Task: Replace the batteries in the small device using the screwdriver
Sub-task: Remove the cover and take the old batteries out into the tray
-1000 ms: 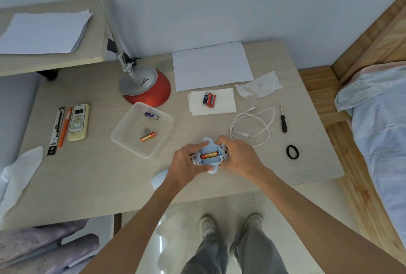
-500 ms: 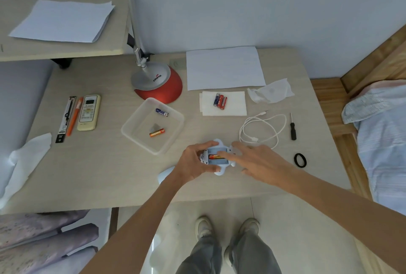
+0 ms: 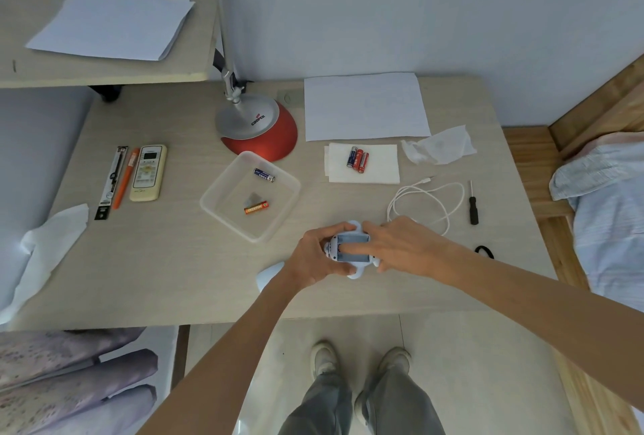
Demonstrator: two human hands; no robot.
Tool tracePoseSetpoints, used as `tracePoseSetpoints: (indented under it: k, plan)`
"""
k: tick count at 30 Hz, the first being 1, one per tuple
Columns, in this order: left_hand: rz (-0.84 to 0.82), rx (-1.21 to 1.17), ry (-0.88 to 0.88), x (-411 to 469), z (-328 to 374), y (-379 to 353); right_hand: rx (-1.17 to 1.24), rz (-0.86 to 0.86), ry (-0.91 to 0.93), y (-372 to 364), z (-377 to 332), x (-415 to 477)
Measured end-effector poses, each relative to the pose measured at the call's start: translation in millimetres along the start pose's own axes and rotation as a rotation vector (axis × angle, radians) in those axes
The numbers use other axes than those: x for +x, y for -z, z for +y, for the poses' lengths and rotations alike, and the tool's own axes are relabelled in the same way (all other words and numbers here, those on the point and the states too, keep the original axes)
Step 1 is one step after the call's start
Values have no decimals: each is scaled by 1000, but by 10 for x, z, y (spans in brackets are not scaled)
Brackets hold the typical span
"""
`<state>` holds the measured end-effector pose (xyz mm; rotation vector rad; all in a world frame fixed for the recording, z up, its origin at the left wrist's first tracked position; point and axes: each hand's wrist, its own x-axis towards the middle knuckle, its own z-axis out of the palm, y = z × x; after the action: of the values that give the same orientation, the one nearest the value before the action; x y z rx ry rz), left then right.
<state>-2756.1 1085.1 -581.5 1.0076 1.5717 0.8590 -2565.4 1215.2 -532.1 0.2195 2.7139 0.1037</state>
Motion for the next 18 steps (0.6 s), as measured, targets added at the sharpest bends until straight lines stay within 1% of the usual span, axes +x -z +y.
tracePoseSetpoints:
  k: [4, 10, 15, 18]
  plan:
    - [-20, -85, 20, -25, 32, 0, 2, -65, 49, 166, 15, 67]
    - [-45, -153, 14, -37, 65, 16, -5, -108, 83, 302, 36, 102]
    - [-46, -167, 8, -47, 71, 14, 44, -42, 112, 205, 75, 54]
    - [-46, -164, 22, -44, 75, 12, 83, 2, 96, 121, 102, 3]
